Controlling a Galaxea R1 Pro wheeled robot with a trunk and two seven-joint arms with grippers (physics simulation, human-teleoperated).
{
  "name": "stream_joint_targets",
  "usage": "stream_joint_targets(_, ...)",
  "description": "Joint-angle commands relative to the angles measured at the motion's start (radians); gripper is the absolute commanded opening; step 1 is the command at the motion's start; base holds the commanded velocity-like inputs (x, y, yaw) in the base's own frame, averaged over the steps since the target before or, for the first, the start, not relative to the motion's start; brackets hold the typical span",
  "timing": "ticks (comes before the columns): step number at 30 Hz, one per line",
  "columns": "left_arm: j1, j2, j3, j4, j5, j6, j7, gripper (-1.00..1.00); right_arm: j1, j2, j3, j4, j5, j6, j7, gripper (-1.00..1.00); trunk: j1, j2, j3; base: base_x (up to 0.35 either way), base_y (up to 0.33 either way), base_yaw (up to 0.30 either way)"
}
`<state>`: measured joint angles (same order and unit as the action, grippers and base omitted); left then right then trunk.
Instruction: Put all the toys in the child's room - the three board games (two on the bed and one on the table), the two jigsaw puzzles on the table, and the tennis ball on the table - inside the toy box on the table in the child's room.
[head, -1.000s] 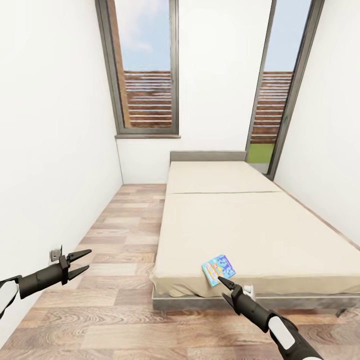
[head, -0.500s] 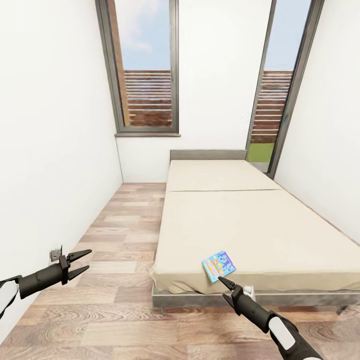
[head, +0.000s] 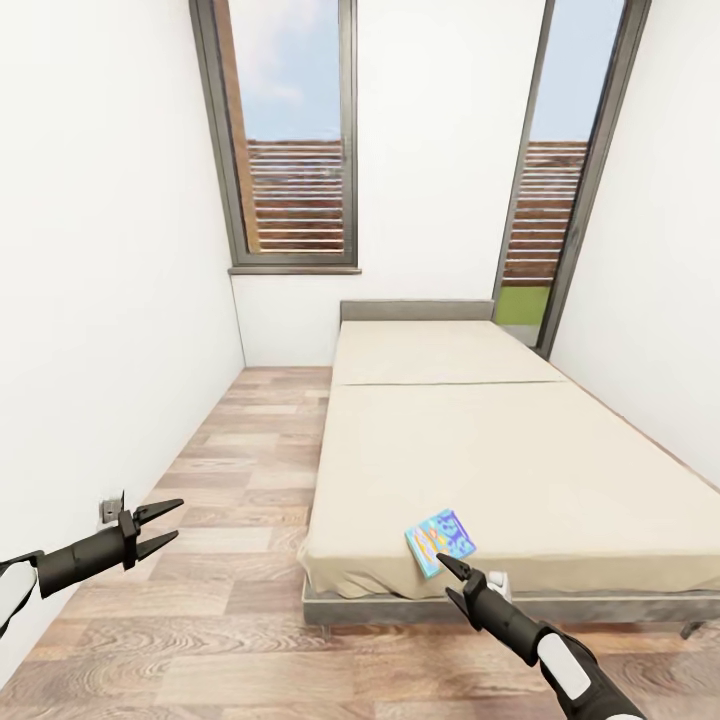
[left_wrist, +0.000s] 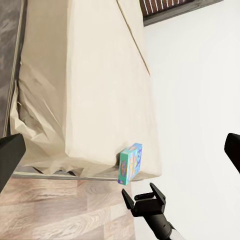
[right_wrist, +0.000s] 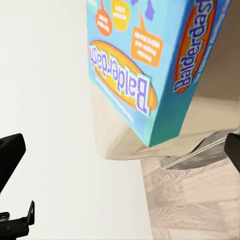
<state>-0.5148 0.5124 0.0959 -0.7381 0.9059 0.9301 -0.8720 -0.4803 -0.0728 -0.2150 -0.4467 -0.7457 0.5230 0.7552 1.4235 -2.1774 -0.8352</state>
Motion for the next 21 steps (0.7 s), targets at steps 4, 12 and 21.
stream_joint_targets(4,-0.001,0.0,0.002,0.0,-0.001,0.004,-0.006,1.0,-0.001,0.001,-0.003,0.0,-0.004,0.009,0.001,1.0,0.0,0.0,-0.001,0.052,0.0,0.0)
stream_joint_targets(12,-0.001,0.0,0.001,0.0,-0.001,0.004,-0.005,1.0,-0.001,0.0,-0.003,0.0,-0.004,0.009,0.001,1.0,0.0,0.0,-0.001,0.009,0.0,0.0)
stream_joint_targets(21,0.0,0.0,0.0,0.0,-0.001,0.004,-0.005,1.0,-0.001,0.0,-0.003,0.0,-0.004,0.011,0.001,1.0,0.0,0.0,-0.001,0.032,0.0,0.0)
